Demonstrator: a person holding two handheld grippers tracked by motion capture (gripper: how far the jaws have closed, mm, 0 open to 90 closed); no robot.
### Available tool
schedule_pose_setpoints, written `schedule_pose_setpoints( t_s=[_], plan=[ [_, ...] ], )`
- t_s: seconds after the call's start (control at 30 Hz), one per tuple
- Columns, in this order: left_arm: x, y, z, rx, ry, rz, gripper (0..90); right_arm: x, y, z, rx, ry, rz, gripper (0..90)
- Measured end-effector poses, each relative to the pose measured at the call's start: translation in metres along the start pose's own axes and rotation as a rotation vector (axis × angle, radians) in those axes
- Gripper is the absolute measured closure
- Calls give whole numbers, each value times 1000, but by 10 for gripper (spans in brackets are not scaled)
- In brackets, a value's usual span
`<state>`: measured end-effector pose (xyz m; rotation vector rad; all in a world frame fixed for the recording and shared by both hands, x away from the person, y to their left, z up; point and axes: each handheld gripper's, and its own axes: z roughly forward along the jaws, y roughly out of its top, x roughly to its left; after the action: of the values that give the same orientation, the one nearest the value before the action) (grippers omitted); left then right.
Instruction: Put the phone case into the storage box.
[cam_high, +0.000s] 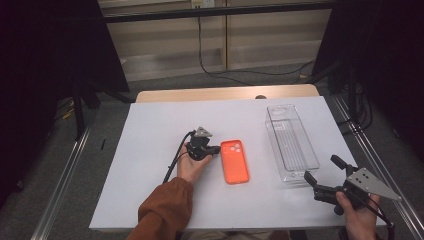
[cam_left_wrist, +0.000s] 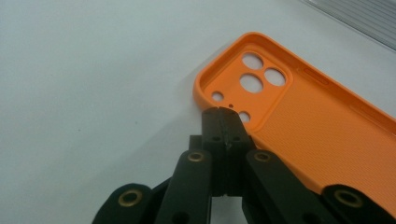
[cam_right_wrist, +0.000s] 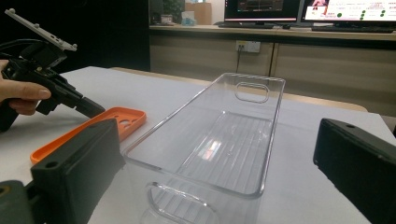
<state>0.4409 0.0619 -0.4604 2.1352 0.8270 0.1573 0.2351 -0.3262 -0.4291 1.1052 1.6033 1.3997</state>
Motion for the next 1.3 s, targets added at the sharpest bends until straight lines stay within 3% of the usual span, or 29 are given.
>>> schedule_pose_setpoints(
  t_s=[1.3],
  plan=[
    [-2,18,22,-23,11,32,900,-1,0,-1,-5,-1,0,1]
  ],
)
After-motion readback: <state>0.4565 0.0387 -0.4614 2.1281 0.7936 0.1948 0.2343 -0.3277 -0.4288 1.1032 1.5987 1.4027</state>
